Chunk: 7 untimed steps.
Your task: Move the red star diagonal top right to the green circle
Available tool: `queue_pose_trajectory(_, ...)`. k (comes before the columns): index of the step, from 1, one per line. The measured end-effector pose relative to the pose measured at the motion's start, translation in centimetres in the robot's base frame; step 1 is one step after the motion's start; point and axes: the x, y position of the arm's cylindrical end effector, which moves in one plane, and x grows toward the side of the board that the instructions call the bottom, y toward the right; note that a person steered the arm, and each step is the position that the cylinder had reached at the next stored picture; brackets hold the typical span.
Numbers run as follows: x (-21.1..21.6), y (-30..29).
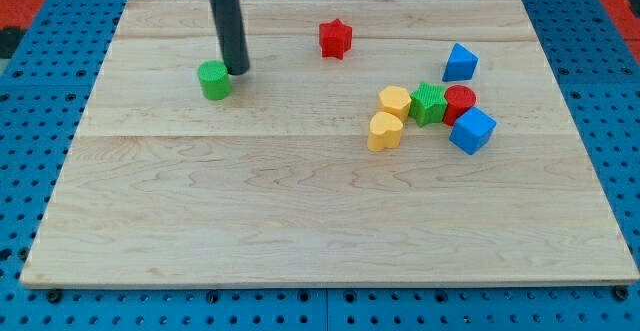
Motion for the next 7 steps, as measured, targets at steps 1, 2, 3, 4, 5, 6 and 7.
queue_pose_trajectory(1, 2.5, -3.4)
queue_pose_trajectory(2, 6.0, -3.3)
queue_pose_trajectory(3, 5.0, 3.3)
queue_pose_trajectory(4, 0.4, 16.0)
queue_pose_trajectory(5, -6.0, 18.6)
queue_pose_trajectory(6, -4.9, 12.0)
queue_pose_trajectory(7, -2.3, 5.5)
